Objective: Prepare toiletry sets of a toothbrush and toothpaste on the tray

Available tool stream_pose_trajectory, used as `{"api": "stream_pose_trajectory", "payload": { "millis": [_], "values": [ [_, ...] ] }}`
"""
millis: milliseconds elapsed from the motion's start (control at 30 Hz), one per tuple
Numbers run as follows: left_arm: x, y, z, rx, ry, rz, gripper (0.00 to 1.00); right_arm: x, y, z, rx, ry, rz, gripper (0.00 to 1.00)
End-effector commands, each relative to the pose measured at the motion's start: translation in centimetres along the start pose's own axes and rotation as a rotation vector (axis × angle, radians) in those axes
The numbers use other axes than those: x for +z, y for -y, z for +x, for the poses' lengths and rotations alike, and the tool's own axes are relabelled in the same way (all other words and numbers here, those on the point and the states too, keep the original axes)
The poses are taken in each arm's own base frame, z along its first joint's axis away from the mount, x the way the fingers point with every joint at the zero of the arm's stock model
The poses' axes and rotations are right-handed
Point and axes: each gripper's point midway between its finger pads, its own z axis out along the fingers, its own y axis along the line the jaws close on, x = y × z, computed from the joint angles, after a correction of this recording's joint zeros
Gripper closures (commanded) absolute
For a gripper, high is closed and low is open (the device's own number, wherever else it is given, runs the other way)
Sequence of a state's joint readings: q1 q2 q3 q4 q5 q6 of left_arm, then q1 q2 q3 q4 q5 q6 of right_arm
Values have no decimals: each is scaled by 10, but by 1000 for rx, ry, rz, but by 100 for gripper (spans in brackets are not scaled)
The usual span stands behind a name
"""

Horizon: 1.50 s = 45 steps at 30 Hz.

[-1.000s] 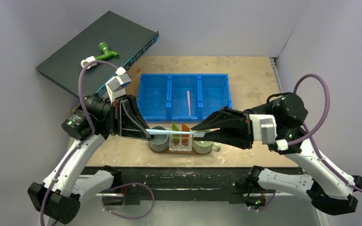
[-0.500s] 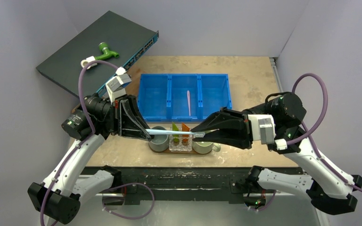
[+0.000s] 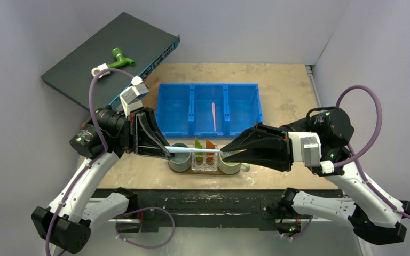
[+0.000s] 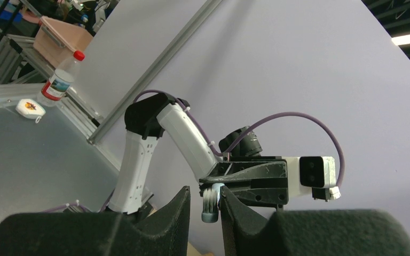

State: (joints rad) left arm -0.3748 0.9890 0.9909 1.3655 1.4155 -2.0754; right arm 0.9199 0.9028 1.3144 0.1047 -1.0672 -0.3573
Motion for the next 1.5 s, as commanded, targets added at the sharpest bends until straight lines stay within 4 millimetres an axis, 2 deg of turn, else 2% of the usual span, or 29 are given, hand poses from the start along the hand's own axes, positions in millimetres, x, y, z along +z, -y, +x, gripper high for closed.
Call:
{"api": "stream_pose_trajectory", "payload": {
  "millis": [0, 700, 833, 900, 933, 967, 1233, 1467],
  "values": [
    [1, 10, 3, 97, -5, 17, 100, 0, 4, -13, -25, 25, 2, 72],
    [1, 12, 7, 106, -8, 19, 100, 4, 7, -7, 1, 29, -1, 76],
    [1, 13, 7, 108, -10, 22, 100, 5, 6, -8, 5, 33, -9, 86],
    [1, 12, 8, 104, -12, 20, 100, 5, 6, -9, 5, 37, -15, 98],
    [1, 11, 8, 101, -12, 19, 100, 5, 5, -10, 4, 39, -18, 100],
    [1, 10, 8, 99, -12, 18, 98, 5, 5, -12, 3, 41, -22, 100],
    [0, 5, 7, 80, -16, 11, 61, 4, 2, -11, 13, 34, -25, 100],
    [0, -1, 7, 64, -22, -8, 56, 0, 2, -9, 24, 11, -2, 100]
  ]
}}
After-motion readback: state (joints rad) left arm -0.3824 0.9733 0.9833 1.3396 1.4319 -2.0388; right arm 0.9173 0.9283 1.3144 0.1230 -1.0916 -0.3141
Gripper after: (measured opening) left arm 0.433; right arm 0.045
